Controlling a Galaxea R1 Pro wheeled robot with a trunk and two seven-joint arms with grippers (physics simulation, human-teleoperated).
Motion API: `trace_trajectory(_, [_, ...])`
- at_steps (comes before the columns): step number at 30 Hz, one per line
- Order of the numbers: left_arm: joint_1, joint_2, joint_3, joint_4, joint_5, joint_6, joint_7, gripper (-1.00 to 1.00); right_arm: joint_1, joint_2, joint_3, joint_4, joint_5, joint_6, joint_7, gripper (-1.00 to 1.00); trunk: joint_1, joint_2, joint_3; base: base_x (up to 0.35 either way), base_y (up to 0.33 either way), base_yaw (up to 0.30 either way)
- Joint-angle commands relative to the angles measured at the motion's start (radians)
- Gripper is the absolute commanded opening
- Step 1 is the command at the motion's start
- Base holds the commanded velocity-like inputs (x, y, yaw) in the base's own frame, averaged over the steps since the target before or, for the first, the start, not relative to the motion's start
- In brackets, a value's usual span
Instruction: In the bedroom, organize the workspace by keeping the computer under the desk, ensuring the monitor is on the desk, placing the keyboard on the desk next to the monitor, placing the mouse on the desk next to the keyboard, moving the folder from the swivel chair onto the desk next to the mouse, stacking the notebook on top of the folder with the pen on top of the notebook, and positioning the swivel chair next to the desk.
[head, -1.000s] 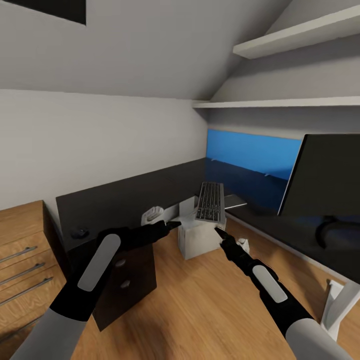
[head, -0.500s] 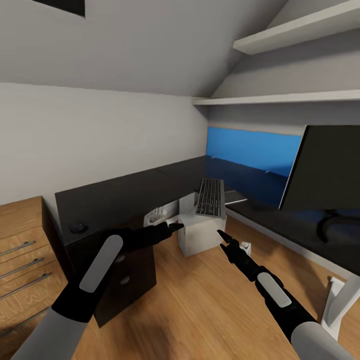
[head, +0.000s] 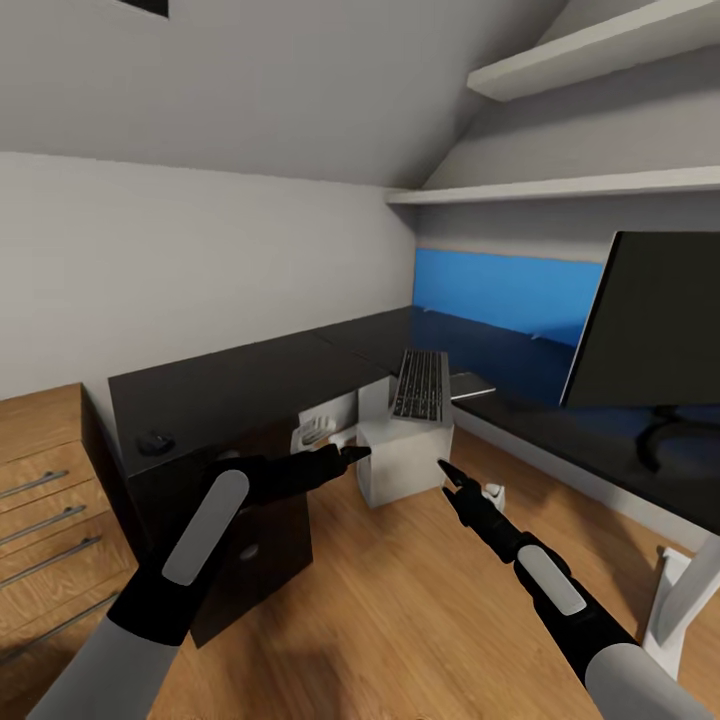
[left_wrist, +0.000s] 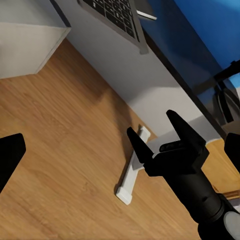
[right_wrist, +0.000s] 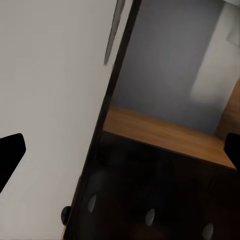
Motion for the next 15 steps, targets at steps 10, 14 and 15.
trace_trajectory(10, [-0.001,0.001,0.0,-0.001,0.011,-0.001,0.005,1.0,-0.001,-0.001,0.003,0.0,-0.01,0.003,0.003,1.0,0.015,-0.029,-0.014,0.0,0.0,0.0])
trace_trajectory(14, [-0.001,0.001,0.002,-0.001,0.011,0.0,0.001,1.0,-0.001,-0.002,0.003,-0.001,-0.007,0.004,0.003,1.0,0.015,-0.029,-0.014,0.0,0.0,-0.002])
trace_trajectory(15, [-0.001,0.001,0.002,-0.001,0.011,0.0,0.001,1.0,-0.001,-0.002,0.004,-0.001,-0.007,0.004,0.003,1.0,0.015,-0.029,-0.014,0.0,0.0,-0.007])
